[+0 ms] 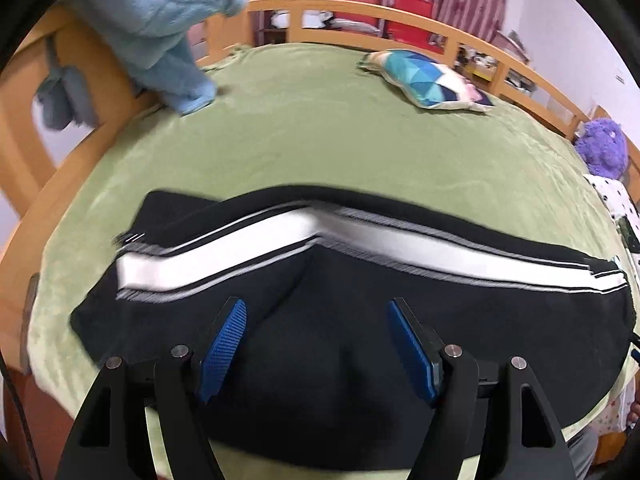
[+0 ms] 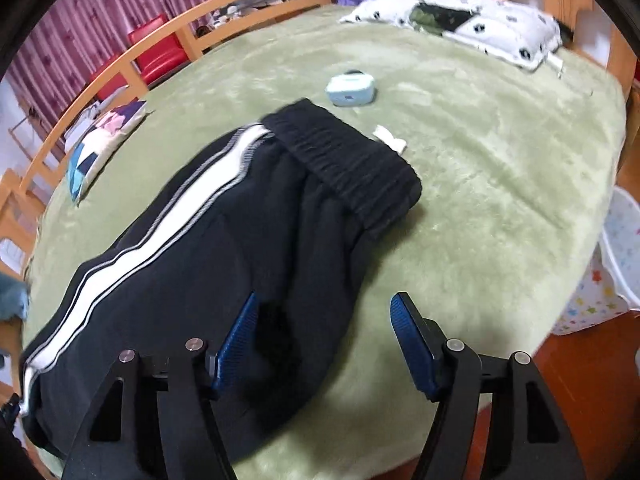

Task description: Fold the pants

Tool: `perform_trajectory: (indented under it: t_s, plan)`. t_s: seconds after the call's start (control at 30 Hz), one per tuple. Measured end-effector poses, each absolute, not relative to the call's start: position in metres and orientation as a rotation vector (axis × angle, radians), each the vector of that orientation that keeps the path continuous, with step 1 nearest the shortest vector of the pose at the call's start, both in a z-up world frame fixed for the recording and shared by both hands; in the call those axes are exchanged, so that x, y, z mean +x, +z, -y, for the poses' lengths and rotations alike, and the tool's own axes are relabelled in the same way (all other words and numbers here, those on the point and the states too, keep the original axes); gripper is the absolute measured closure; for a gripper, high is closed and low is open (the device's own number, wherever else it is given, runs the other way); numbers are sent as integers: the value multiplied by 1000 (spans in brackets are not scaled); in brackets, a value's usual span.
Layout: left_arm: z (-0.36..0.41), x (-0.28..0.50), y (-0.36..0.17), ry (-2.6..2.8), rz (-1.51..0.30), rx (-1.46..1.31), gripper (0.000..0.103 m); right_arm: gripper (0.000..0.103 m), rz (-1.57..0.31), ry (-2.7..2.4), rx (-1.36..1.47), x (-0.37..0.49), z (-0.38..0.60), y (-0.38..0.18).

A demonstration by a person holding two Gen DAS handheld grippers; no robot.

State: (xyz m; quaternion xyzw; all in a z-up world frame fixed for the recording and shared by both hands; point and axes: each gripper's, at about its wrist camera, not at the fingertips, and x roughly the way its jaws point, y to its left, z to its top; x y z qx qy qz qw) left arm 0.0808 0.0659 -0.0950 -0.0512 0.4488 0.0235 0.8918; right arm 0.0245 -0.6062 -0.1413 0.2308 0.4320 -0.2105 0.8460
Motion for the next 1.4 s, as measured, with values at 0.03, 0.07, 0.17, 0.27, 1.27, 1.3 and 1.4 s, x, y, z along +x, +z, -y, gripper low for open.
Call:
perform_trajectory:
  t_s: [0.03, 0.07, 0.17, 0.27, 1.27, 1.3, 1.4]
  plan:
    - [-75, 76, -97, 58, -932, -120, 32, 35, -907, -431, 465, 25, 595, -136]
    - [-85, 73, -98, 68, -933, -135, 32, 35, -905, -429, 448, 20, 588, -135]
    - [-120, 62, -105, 96, -933, -188, 32, 35, -894, -411, 390, 12, 556, -125]
    - [-140, 59, -106, 49, -920, -238, 32, 35, -889, -390, 387, 7, 527, -121]
    - [-186, 185, -61, 0, -708, -196, 28, 35, -970, -311, 358, 11, 389, -118]
    - [-186, 173, -64, -22, -730, -205, 28, 35, -971, -304, 359, 11, 387, -119]
    - [-192, 143, -83, -80, -791, -272, 28, 35, -971, -284, 367, 11, 382, -123]
